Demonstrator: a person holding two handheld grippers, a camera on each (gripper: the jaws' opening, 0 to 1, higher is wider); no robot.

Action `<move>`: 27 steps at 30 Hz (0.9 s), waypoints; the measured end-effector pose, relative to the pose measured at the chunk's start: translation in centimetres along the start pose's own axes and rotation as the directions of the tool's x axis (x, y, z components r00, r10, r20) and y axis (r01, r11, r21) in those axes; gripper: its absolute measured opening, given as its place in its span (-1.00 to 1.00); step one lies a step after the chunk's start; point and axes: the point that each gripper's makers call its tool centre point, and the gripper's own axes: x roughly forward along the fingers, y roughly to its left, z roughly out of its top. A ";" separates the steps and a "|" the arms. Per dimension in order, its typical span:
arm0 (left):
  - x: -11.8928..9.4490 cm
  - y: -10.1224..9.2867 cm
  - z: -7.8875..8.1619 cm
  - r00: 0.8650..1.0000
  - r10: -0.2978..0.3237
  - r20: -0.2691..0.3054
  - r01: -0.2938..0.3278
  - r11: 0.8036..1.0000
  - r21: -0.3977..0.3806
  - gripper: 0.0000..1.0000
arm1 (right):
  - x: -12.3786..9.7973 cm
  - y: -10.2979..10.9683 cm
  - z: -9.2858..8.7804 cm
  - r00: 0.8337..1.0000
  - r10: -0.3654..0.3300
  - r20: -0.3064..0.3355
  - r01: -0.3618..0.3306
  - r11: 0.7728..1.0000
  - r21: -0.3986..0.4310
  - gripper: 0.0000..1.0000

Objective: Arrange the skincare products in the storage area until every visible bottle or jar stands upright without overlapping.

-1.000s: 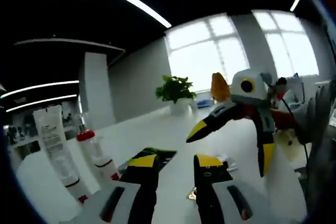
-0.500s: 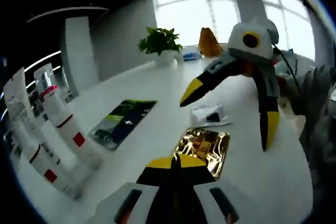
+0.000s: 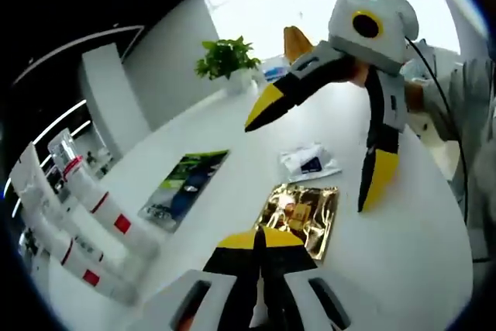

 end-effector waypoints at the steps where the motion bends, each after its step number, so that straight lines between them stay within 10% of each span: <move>1: 0.0 0.0 0.0 1.000 -0.002 0.000 0.002 1.000 -0.002 -1.00 | 0.0 -0.1 0.0 1.000 -0.008 -0.001 0.008 1.000 -0.014 0.38; 7: 0.0 0.0 0.1 1.000 -0.007 0.004 0.007 1.000 0.000 -1.00 | -0.2 -1.1 0.4 0.989 -0.151 -0.003 0.144 0.951 -0.272 0.11; 12: -0.1 0.0 0.2 1.000 -0.007 0.007 0.007 1.000 0.002 -1.00 | 0.0 0.7 0.7 1.000 0.006 -0.001 -0.006 0.991 -0.136 0.30; 27: -0.4 0.0 0.2 1.000 -0.013 0.009 0.013 1.000 0.004 -1.00 | 0.8 -1.0 0.3 0.992 -0.059 -0.112 0.019 0.944 -0.328 0.22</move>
